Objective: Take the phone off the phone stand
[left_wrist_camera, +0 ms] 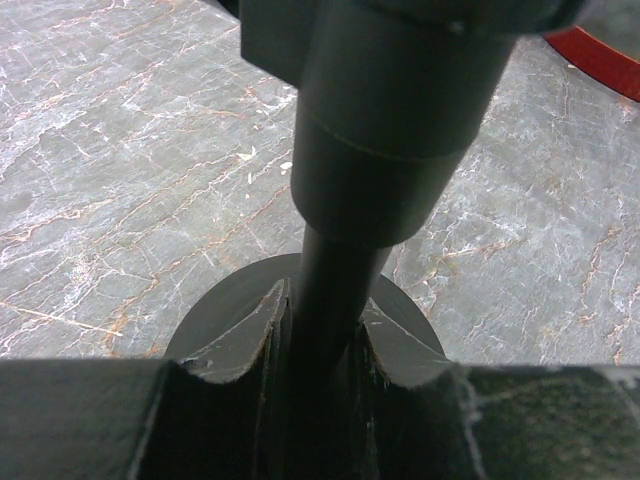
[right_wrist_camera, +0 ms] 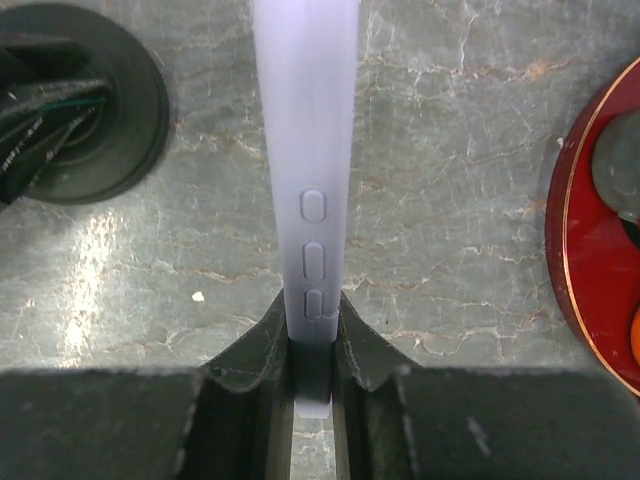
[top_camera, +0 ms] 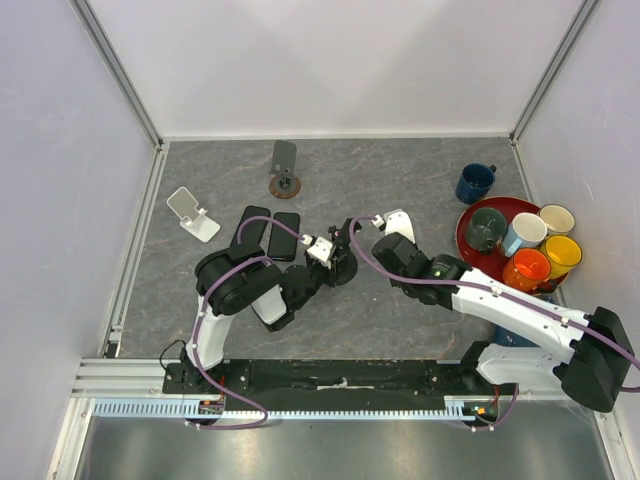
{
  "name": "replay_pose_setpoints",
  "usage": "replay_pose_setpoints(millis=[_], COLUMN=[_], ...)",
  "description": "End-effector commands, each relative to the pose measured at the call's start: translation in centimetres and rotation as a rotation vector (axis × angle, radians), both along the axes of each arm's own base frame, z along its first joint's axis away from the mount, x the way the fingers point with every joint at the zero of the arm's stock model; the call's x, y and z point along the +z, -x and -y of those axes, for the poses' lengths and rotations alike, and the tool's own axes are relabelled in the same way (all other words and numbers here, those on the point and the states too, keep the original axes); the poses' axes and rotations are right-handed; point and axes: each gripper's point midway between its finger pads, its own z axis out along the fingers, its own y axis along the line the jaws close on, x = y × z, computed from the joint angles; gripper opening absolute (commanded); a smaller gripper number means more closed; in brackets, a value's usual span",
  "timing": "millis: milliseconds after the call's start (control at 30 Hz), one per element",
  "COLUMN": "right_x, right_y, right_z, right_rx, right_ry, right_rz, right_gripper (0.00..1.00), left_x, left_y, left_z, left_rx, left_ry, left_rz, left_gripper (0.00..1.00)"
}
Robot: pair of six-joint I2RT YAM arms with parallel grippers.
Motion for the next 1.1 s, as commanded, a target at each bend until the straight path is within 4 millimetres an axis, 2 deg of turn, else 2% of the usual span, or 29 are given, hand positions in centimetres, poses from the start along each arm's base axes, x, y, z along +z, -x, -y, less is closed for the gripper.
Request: replay_pose_setpoints(millis=[0,133,200,267,333,433,567,700,733,867,967,1067], right_x=[2.1,2.2,2.3,2.2,2.1,2.1,2.4,3.4,3.7,5.0,6.2,7.4], right_y=[-0.7,-0.7,-0.8,-0.7,-0.7,-0.8,-0.8,-0.8,-0.8,-1.0,-1.0,-1.0], right_z=[-0.9,-0.8,-0.8,-0.9,-0.9,-0.9,-0.7,-0.1,0.1,1.3,2.0,2.6], right_rx=[-0.018,-0.013,-0.014,-0.009,-0.008,-0.009,-0.016,-0.033,-0.042,-0.080,-0.100,-0.113], right_ry=[-0.065,-0.062,-0.067,-0.073,-0.074,-0.070,-0.075,-0.088,-0.093,-0.102,-0.119,-0.136], right_rz=[0.031,0.036,0.044,0.044,0.043,0.044,0.056,0.093,0.105,0.166,0.211,0.250], right_gripper=[0.00,0.00,0.00,0.00,0.00,0.00,0.00,0.00,0.00,0.00,0.00,0.00], left_x=[1.5,1.5,1.5,1.4,1.4,1.5,1.5,1.6,1.7,1.7,1.7,1.6], left_y=[0.7,0.7,0.8,0.8,0.8,0.8,1.0,1.2,1.3,1.8,2.5,3.4], left_z=[0.2,0.3,0.3,0.4,0.4,0.3,0.5,1.1,1.3,2.3,3.4,4.7], left_rx=[-0.009,-0.013,-0.016,-0.018,-0.018,-0.020,-0.031,-0.060,-0.072,-0.128,-0.183,-0.239], left_ry=[0.134,0.138,0.136,0.136,0.136,0.137,0.139,0.142,0.144,0.150,0.151,0.148], left_rz=[0.002,0.003,0.002,0.000,0.000,0.001,0.001,0.002,0.004,0.001,0.000,0.005], left_gripper=[0.23,0.36,0.36,0.41,0.49,0.54,0.53,0.49,0.40,0.21,0.12,0.08])
